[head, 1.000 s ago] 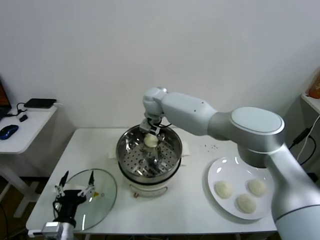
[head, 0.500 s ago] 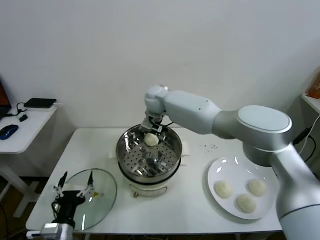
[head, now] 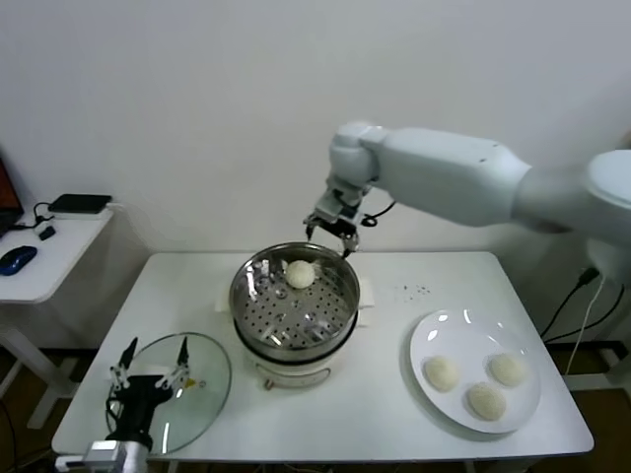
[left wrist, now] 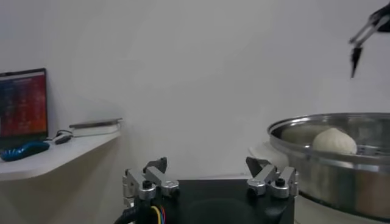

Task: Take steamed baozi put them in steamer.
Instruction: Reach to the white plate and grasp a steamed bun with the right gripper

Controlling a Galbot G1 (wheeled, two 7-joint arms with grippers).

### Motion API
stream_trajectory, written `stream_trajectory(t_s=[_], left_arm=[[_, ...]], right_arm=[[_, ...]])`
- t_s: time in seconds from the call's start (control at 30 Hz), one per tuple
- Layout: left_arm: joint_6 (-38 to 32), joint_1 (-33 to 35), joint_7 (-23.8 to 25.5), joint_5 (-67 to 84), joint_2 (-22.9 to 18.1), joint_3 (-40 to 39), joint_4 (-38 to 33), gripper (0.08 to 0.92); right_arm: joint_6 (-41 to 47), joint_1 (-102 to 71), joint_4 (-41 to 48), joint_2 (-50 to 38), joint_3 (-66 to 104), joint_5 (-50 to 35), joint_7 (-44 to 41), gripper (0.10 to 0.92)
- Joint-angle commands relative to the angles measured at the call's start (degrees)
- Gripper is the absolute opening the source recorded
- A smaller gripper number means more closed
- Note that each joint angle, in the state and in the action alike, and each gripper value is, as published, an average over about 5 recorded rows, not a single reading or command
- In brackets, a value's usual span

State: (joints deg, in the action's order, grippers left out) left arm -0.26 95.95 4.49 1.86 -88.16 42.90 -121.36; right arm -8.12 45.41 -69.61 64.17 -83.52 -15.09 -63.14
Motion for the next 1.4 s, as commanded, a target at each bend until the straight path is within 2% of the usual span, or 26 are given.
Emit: stream_trajectory(t_s=[0.03,0.2,0.47,0.8,1.4], left_arm=[[-0.1,-0.2,0.0,-0.5,-0.2,-0.7,-0.4,0.823],[-0.5,0.1,0.1,-0.7,-0.1,-1.4,-0.4,0.823],[-1.0,1.0,0.1,-0.7,0.2,-1.5,-0.6,0.823],[-1.2,1.6,0.2,-0.5,0.3,-1.2,-0.5,0.823],[-1.5,1.4,0.1,0.4,0.7,-0.4,0.8,0.823]], right_arm=[[11.1,6.6,-8.5,-19.8,-8.9,-10.6,1.8,0.823],[14.5,4.2,-10.7,-25.8,-12.3,-11.2,2.6,0.823],[17.0,-6.6,-13.7,-30.8,-9.8,-6.2,2.8,0.823],[19.2,-20.3,-11.9,-28.2,-2.4,-2.2,5.3,0.823],[19.9,-26.3,-10.0,-26.6,0.3,-1.2,6.3,0.823]])
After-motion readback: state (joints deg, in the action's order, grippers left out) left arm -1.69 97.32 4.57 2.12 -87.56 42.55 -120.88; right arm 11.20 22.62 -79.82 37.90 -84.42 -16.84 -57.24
